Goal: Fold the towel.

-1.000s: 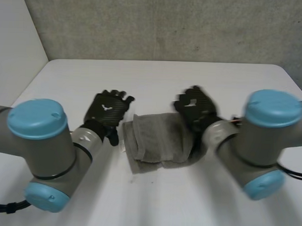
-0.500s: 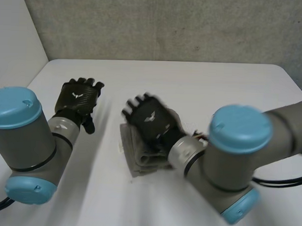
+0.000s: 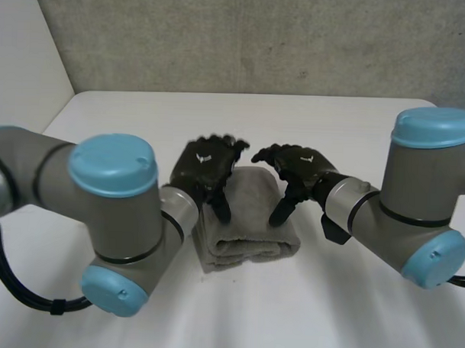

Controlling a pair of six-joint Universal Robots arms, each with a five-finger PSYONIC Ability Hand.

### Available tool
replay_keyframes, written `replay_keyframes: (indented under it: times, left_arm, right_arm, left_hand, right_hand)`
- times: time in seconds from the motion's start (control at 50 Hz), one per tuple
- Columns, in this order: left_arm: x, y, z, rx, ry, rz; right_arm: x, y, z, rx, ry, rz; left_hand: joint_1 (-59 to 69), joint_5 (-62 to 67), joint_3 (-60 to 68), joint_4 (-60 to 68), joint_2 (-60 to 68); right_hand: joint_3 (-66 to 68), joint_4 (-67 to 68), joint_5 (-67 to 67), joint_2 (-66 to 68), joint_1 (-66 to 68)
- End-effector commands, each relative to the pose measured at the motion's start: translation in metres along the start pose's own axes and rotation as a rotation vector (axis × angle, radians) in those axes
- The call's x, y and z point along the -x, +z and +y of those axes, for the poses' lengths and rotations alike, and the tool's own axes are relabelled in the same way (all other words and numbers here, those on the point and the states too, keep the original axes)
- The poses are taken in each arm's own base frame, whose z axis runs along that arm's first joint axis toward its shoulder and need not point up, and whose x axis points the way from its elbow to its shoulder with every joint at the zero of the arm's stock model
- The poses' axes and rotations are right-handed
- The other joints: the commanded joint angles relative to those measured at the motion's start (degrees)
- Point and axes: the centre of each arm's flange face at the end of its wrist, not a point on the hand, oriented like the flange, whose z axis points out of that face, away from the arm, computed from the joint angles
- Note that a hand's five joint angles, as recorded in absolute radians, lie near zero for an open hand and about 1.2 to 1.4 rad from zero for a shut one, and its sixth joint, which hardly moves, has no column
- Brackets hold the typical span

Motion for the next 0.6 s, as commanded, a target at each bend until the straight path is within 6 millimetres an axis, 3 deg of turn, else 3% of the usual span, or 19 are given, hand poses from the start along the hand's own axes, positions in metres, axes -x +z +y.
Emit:
replay_keyframes:
  times: [0.02,0.1,0.24,0.28,0.32,0.34,0.36,0.38,0.4,0.42,0.44,0.46,0.48,0.5,0.52,0.54,0.56,0.6]
  left_arm:
    - [0.009,0.010,0.038,0.134,-0.019,-0.038]
    - [0.033,0.010,0.055,0.198,-0.017,-0.119]
    - [0.035,0.006,0.056,0.215,-0.016,-0.123]
    - [0.035,0.004,0.039,0.175,-0.019,-0.124]
    - [0.036,0.002,0.027,0.149,-0.022,-0.125]
    - [0.036,-0.002,0.012,0.114,-0.023,-0.126]
    - [0.036,-0.002,0.012,0.114,-0.023,-0.126]
    - [0.036,-0.006,-0.005,0.071,-0.025,-0.126]
    - [0.038,-0.011,-0.024,0.021,-0.025,-0.129]
    - [0.038,-0.011,-0.024,0.020,-0.025,-0.129]
    - [0.039,-0.017,-0.044,-0.031,-0.028,-0.132]
    - [0.039,-0.017,-0.044,-0.032,-0.028,-0.132]
    - [0.041,-0.024,-0.063,-0.077,-0.030,-0.137]
    - [0.043,-0.033,-0.082,-0.123,-0.032,-0.142]
    - [0.043,-0.033,-0.082,-0.123,-0.032,-0.142]
    - [0.047,-0.041,-0.100,-0.161,-0.036,-0.152]
    - [0.047,-0.041,-0.100,-0.162,-0.036,-0.153]
    - [0.067,-0.057,-0.132,-0.216,-0.047,-0.207]
  right_arm:
    - [-0.006,0.023,0.031,0.073,0.009,-0.008]
    - [-0.010,0.032,0.048,0.113,-0.050,0.004]
    - [-0.012,0.031,0.041,0.100,-0.138,0.024]
    - [-0.012,0.027,0.032,0.080,-0.146,0.036]
    - [-0.012,0.013,-0.003,-0.010,-0.171,0.079]
    - [-0.012,0.013,-0.003,-0.011,-0.171,0.080]
    - [-0.015,0.005,-0.020,-0.057,-0.182,0.112]
    - [-0.021,-0.004,-0.037,-0.101,-0.189,0.154]
    - [-0.021,-0.004,-0.038,-0.101,-0.189,0.154]
    - [-0.026,-0.012,-0.055,-0.146,-0.195,0.200]
    - [-0.026,-0.013,-0.055,-0.146,-0.195,0.201]
    - [-0.031,-0.022,-0.070,-0.186,-0.199,0.247]
    - [-0.034,-0.032,-0.084,-0.226,-0.205,0.290]
    - [-0.034,-0.032,-0.084,-0.226,-0.205,0.290]
    - [-0.039,-0.041,-0.097,-0.264,-0.208,0.336]
    - [-0.042,-0.050,-0.109,-0.296,-0.213,0.377]
    - [-0.042,-0.050,-0.109,-0.296,-0.213,0.378]
    - [-0.048,-0.064,-0.123,-0.335,-0.217,0.440]
  left_hand:
    - [1.84,0.55,1.74,1.84,1.72]
    - [1.84,0.55,1.74,1.84,1.72]
    - [1.67,0.38,1.58,1.67,1.55]
    - [1.67,0.38,1.58,1.67,1.55]
    - [1.67,0.38,1.58,1.67,1.55]
    - [1.67,0.38,1.58,1.67,1.55]
    - [1.67,0.38,1.58,1.67,1.55]
    - [1.34,0.05,1.24,1.34,1.22]
    - [1.17,-0.12,1.07,1.17,1.05]
    - [1.17,-0.13,1.07,1.17,1.04]
    - [1.17,-0.13,1.07,1.17,1.04]
    - [1.17,-0.13,1.07,1.17,1.04]
    - [1.17,-0.13,1.07,1.17,1.04]
    - [1.17,-0.13,1.07,1.17,1.04]
    - [1.17,-0.13,1.07,1.17,1.04]
    - [1.17,-0.13,1.07,1.17,1.04]
    - [1.17,-0.13,1.07,1.17,1.04]
    - [1.17,-0.13,1.07,1.17,1.04]
  right_hand:
    - [-2.18,-3.31,-3.28,-2.83,-1.98]
    - [-2.18,-3.31,-3.28,-2.83,-1.98]
    - [-2.18,-3.31,-3.28,-2.83,-1.98]
    - [-2.18,-3.31,-3.28,-2.83,-1.98]
    - [-2.18,-3.31,-3.28,-2.83,-1.98]
    - [-2.18,-3.31,-3.28,-2.83,-1.98]
    - [-2.18,-3.31,-3.28,-2.83,-1.98]
    - [-2.18,-3.31,-3.28,-2.83,-1.98]
    - [-2.18,-3.31,-3.28,-2.83,-1.98]
    - [-2.18,-3.31,-3.28,-2.83,-1.98]
    - [-2.18,-3.31,-3.28,-2.83,-1.98]
    - [-2.18,-3.31,-3.28,-2.83,-1.98]
    - [-2.18,-3.31,-3.28,-2.83,-1.98]
    - [-2.18,-3.31,-3.28,-2.83,-1.98]
    - [-2.18,-3.31,-3.28,-2.83,-1.98]
    - [-2.18,-3.31,-3.28,-2.83,-1.98]
    - [-2.18,-3.31,-3.28,-2.83,-1.98]
    - [-2.18,-3.31,-3.28,-2.83,-1.98]
